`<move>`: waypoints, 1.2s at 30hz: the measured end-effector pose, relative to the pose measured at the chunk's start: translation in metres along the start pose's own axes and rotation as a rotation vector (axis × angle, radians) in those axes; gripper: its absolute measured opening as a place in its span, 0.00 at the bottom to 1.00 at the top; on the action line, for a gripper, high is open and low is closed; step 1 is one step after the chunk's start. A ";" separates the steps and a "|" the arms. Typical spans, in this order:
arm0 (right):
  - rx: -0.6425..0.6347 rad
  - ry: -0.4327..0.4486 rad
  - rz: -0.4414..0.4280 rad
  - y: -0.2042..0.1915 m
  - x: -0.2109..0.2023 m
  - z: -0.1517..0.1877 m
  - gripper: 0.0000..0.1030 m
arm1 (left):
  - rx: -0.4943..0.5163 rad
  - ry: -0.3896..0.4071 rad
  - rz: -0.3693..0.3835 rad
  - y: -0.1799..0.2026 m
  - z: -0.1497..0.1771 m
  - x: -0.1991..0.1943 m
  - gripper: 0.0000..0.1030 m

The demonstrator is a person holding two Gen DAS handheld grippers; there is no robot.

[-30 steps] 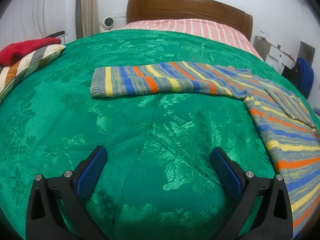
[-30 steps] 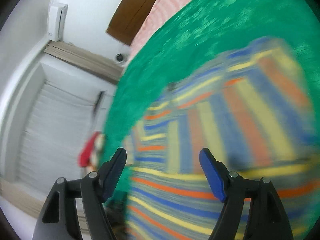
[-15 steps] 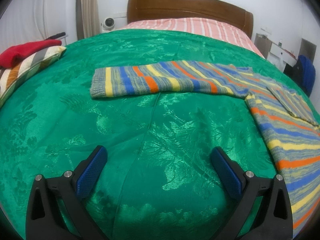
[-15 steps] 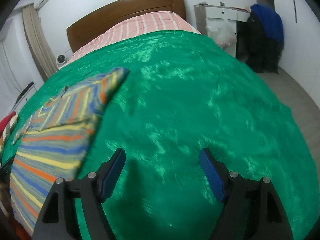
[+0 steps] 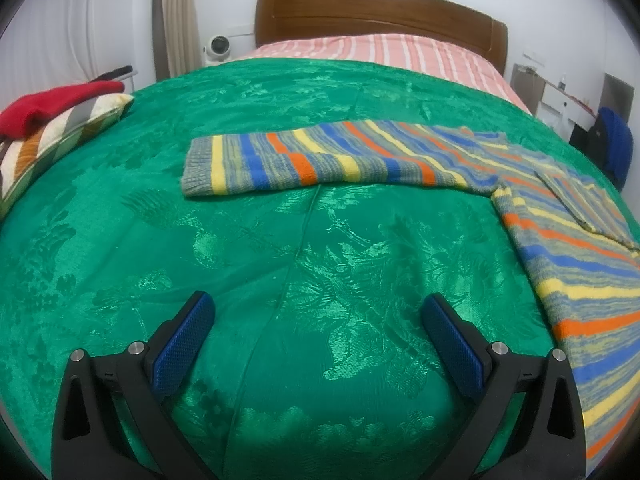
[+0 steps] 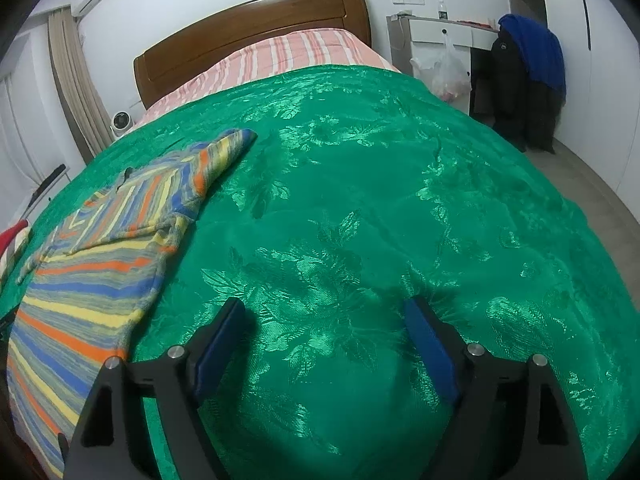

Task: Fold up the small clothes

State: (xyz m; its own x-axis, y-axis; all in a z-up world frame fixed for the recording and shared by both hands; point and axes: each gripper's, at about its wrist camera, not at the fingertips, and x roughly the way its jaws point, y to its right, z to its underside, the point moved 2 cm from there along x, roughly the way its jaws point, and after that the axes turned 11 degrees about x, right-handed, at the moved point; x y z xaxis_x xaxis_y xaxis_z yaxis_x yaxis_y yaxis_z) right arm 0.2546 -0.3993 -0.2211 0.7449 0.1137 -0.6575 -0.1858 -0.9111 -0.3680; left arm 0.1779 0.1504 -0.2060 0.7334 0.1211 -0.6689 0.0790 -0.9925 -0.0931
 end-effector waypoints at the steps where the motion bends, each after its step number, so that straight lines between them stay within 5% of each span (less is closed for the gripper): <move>1: -0.002 0.001 0.002 0.000 0.000 0.000 0.79 | 0.000 -0.001 -0.001 0.000 0.000 0.000 1.00; 19: -0.007 0.001 0.008 -0.001 0.000 0.002 0.79 | 0.009 -0.017 -0.019 0.001 -0.001 0.002 1.00; 23: -0.010 -0.001 0.015 -0.001 0.000 0.002 0.80 | 0.007 -0.095 0.004 0.001 -0.005 -0.001 1.00; 26: -0.017 -0.001 0.023 -0.002 0.000 0.002 0.80 | 0.003 -0.161 0.088 -0.003 -0.012 -0.010 0.99; 28: -0.017 -0.001 0.021 -0.002 0.000 0.002 0.80 | -0.036 -0.148 0.157 -0.018 -0.025 -0.021 0.99; 32: -0.015 0.001 0.019 -0.001 0.000 0.002 0.80 | -0.179 -0.098 0.143 -0.074 -0.063 -0.025 0.99; 36: -0.015 0.001 0.019 -0.002 0.000 0.003 0.81 | -0.379 -0.203 0.162 -0.134 -0.083 0.026 0.98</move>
State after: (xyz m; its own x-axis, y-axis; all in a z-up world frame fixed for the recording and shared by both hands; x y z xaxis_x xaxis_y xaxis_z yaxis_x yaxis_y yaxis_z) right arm 0.2532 -0.3969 -0.2221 0.7418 0.0965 -0.6636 -0.1898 -0.9189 -0.3458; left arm 0.2426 0.2856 -0.1501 0.6128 -0.0728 -0.7869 0.2432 -0.9300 0.2755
